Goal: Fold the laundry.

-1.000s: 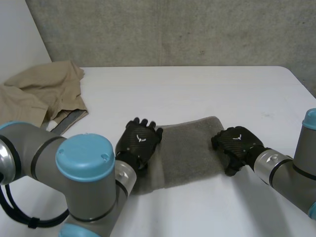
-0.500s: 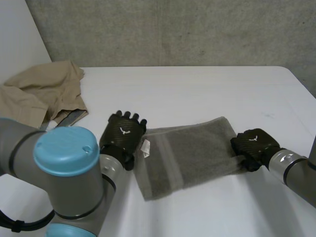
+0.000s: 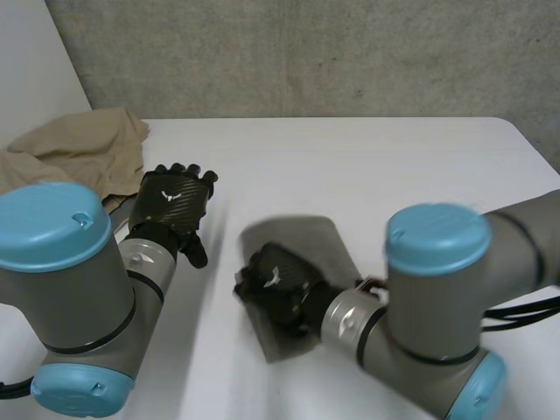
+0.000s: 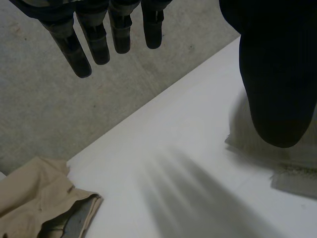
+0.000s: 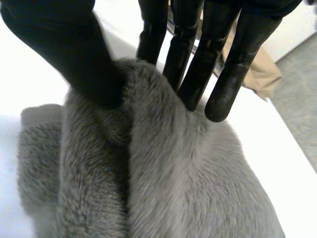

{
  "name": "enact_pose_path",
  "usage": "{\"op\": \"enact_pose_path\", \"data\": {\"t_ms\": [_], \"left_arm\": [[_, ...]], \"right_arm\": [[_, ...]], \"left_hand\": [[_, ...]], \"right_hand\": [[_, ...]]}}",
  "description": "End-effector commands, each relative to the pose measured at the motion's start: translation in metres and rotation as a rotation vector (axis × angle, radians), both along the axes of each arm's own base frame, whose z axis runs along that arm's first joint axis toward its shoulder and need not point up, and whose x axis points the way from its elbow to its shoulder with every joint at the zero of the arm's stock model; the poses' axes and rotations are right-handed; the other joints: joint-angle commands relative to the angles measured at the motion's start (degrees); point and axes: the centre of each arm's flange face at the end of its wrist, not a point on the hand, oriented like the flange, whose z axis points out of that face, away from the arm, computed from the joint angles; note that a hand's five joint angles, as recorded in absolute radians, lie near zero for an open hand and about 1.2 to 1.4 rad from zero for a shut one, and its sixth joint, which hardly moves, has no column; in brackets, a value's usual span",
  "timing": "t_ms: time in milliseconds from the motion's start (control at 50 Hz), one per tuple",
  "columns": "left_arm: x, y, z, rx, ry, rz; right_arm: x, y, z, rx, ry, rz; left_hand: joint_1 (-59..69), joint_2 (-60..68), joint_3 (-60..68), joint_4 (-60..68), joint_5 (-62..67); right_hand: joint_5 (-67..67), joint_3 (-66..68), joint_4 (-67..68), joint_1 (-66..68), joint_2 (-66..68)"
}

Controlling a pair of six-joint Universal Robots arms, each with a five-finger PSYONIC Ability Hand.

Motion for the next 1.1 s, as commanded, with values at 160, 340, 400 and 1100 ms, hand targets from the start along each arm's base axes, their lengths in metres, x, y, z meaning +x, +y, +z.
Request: {"op": "enact_pose_path", "data": {"t_ms": [160,340,400,1100], "left_arm": [[-0.024,0.0,0.028,-0.072,0.092,-0.05],[-0.058,0.018,0.009,0.049,0.157,-0.136],[-0.07,0.028,-0.012,0.138,0.127,-0.159],[-0.063,0.026,-0.016,0.246,0.058,-0.093]], "right_arm": [[-0.033,-0.067,0.05,0.205,-0.299,-0.39],[-0.041,-0.085,0.034,0.354,-0.233,-0.484],[-0.042,-0.095,0.021,0.382,-0.177,-0.5],[-0.054,-0.107,0.009,0.329,-0.146,-0.518]], "left_hand": [[-0.2,-0.6,-0.9,-0.4,-1.6],[0.8,0.4,0.1,0.6,-0.6],[0.3,-0.1,-0.4,0.1,-1.1],[-1.2,-1.6,-1.9,-1.4,-2.6]], "right_hand": [[-54.1,-53.7,-55.3,-42.4,-53.6],[-54.1,-53.7,-55.3,-42.4,-53.6],[-54.1,-53.7,-55.3,-42.4,-53.6],[-54.1,-53.7,-55.3,-42.4,-53.6]]}}
